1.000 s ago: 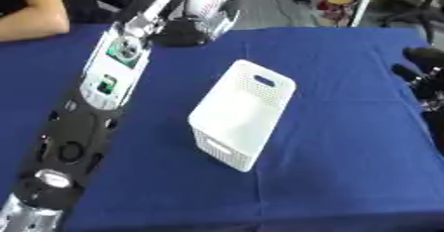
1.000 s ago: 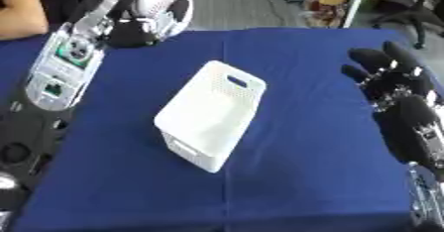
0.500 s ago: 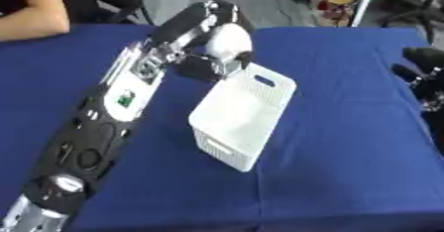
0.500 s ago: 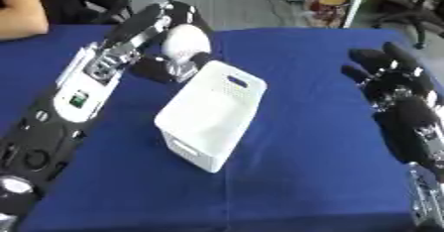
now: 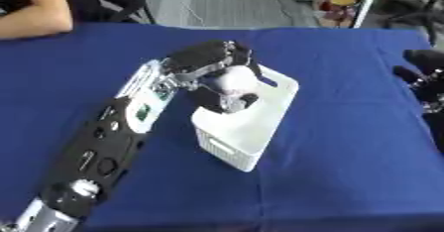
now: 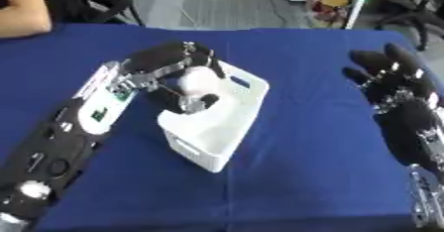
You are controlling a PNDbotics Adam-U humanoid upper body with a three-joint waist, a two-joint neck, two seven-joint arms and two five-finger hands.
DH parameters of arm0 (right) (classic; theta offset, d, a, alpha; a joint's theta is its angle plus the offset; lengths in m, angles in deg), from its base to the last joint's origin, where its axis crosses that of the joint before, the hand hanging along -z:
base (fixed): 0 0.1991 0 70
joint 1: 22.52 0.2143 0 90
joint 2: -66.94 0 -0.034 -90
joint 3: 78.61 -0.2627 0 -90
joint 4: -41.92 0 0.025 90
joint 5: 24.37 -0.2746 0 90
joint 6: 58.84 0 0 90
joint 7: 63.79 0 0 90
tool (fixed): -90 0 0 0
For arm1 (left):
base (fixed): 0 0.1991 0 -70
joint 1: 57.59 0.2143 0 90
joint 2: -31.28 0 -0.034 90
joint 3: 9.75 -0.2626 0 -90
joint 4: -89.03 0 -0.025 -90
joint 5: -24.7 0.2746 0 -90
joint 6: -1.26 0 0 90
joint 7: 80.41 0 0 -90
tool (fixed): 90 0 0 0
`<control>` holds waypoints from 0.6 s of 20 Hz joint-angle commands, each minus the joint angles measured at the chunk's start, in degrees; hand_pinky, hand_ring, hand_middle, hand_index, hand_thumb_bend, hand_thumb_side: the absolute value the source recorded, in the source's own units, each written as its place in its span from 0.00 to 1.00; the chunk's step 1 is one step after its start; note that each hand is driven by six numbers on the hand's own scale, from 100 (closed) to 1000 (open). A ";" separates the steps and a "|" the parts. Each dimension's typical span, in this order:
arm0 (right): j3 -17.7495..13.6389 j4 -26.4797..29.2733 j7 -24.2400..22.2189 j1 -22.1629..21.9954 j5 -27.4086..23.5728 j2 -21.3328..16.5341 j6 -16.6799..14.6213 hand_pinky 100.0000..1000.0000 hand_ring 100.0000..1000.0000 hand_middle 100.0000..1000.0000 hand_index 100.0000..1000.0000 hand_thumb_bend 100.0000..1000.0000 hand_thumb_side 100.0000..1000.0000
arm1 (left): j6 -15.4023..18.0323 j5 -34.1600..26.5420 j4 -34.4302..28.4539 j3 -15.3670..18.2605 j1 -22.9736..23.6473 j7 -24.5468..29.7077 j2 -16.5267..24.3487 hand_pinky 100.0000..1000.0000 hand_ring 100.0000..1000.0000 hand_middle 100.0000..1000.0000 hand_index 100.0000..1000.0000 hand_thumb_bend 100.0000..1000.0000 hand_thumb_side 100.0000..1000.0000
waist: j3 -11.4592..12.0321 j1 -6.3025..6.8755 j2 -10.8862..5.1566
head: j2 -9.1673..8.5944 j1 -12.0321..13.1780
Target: Pick up objects on the table and place them in the box.
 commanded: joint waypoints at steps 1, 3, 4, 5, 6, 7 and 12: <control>-0.21 0.97 -0.16 0.63 -0.29 -0.74 -0.07 0.97 1.00 0.88 1.00 0.00 0.56 | 1.37 1.24 0.14 0.29 -0.75 -0.31 -0.38 0.04 0.21 0.52 0.72 0.34 0.67 | -0.07 0.01 -0.58 | -0.38 0.38; -0.21 0.97 -0.19 0.61 -0.29 -0.66 -0.05 0.97 1.00 0.88 1.00 0.00 0.56 | 1.80 2.21 0.97 0.42 -0.61 -0.87 -0.72 0.10 0.27 0.56 0.74 0.38 0.72 | -0.12 -0.07 -0.52 | -0.51 0.43; -0.23 0.97 -0.20 0.59 -0.28 -0.64 -0.05 0.97 1.00 0.88 1.00 0.00 0.56 | 2.02 2.68 1.35 0.51 -0.52 -1.25 -0.90 0.16 0.32 0.58 0.75 0.40 0.75 | -0.14 -0.10 -0.51 | -0.51 0.45; -0.24 0.97 -0.20 0.58 -0.29 -0.63 -0.05 0.97 1.00 0.88 1.00 0.00 0.56 | 2.23 3.09 1.64 0.58 -0.48 -1.67 -1.02 0.23 0.38 0.61 0.75 0.44 0.78 | -0.14 -0.12 -0.50 | -0.52 0.46; -0.25 0.97 -0.18 0.56 -0.29 -0.61 -0.04 0.97 1.00 0.88 1.00 0.00 0.56 | 2.46 3.39 1.81 0.63 -0.50 -2.16 -1.15 0.30 0.44 0.64 0.76 0.46 0.79 | -0.14 -0.13 -0.49 | -0.52 0.46; -0.26 0.97 -0.17 0.56 -0.30 -0.59 -0.02 0.97 1.00 0.88 1.00 0.00 0.56 | 2.64 3.63 1.96 0.65 -0.52 -2.61 -1.23 0.35 0.47 0.65 0.76 0.46 0.80 | -0.14 -0.14 -0.48 | -0.52 0.47; -0.20 0.97 -0.26 0.58 -0.36 -0.52 0.00 0.97 1.00 0.88 1.00 0.00 0.56 | 3.25 5.09 2.63 0.67 -0.79 -3.63 -1.80 0.55 0.71 0.79 0.80 0.46 0.83 | -0.16 -0.26 -0.42 | -0.52 0.56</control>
